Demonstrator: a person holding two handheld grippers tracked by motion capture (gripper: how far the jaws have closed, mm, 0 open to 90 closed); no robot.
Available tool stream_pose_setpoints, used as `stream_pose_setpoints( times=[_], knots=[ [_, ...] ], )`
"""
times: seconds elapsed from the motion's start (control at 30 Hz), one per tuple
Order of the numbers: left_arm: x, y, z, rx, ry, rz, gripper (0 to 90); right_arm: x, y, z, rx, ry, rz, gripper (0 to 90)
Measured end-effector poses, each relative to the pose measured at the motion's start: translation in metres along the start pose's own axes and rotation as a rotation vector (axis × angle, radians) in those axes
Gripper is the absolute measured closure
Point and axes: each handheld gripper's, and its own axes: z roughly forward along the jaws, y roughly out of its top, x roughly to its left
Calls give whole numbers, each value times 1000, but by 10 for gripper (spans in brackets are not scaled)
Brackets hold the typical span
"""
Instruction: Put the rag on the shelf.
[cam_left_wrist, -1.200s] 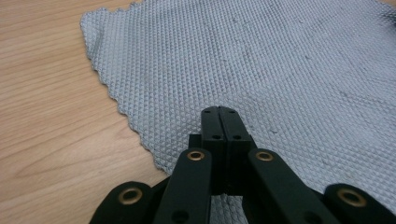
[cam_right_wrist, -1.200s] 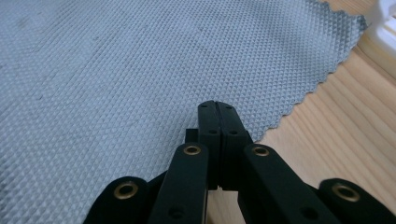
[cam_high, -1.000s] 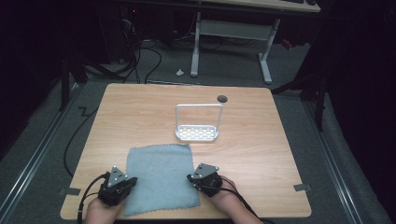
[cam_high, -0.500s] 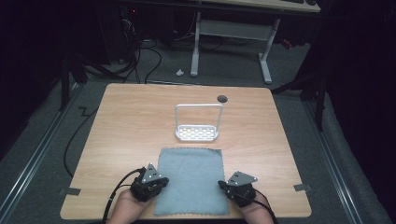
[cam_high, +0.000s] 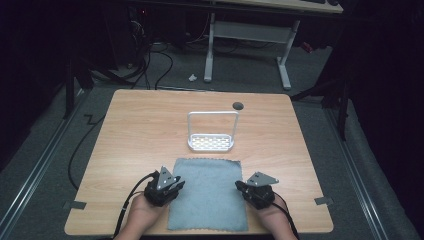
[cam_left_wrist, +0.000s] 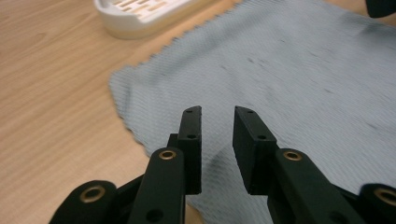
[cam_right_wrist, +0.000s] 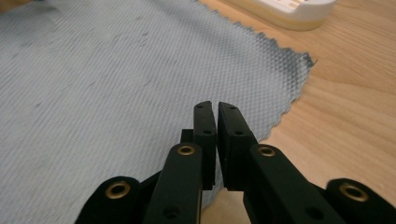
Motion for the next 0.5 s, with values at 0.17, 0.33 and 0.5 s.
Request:
stream_pose_setpoints(
  times=[0.17,0.33,0.5],
  knots=[
    [8,-10,0,14,-19,-46,761,-5,-2,12,38,-6,-3,869],
    [-5,-21,-15,26,-101,-79,764,-1,-9,2,39,29,5,873],
    [-10,-26,-29,41,-158,-71,681,12,-19,-12,54,46,-44,863]
  ],
)
